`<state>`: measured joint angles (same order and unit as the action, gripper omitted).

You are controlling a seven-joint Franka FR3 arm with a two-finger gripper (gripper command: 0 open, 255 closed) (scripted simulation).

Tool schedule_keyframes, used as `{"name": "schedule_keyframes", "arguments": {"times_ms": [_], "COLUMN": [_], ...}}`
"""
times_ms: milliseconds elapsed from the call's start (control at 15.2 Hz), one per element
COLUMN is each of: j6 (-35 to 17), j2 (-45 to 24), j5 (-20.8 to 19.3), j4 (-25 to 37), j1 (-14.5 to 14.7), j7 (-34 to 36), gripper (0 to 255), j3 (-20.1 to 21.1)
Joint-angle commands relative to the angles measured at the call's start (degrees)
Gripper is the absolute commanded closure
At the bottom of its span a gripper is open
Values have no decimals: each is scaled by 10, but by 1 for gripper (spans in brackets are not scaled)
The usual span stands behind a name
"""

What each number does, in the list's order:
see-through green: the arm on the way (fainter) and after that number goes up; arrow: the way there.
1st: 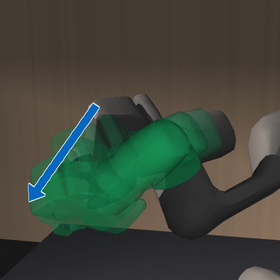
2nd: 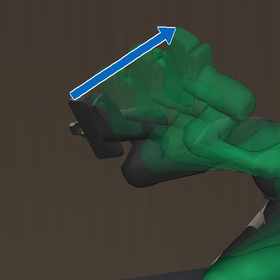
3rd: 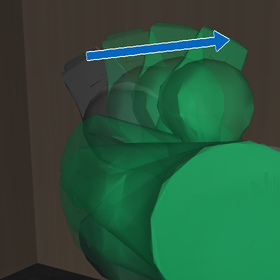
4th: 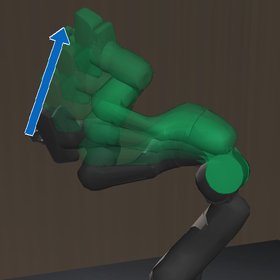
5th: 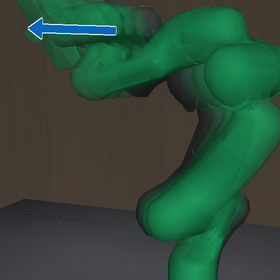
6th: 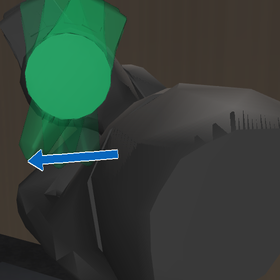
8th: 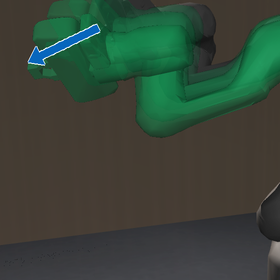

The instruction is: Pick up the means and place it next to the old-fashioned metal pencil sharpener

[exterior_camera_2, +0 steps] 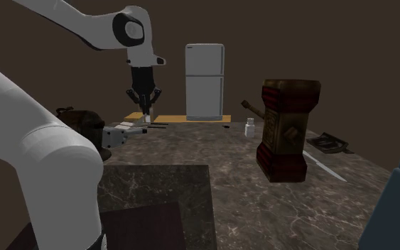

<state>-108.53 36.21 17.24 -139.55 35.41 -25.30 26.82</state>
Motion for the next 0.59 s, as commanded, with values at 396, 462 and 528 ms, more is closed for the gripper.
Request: {"name": "schedule_keyframes", "arguments": {"times_ms": [396, 462, 528], "j6": [-66, -75, -83], "j2": [-14, -16, -19], "j5": [11, 13, 14], "j4": [-52, -58, -64], "j1": [3, 3, 4], "j7": [-2, -2, -3], "gripper": [255, 255, 255], "j3": [17, 19, 21]}}
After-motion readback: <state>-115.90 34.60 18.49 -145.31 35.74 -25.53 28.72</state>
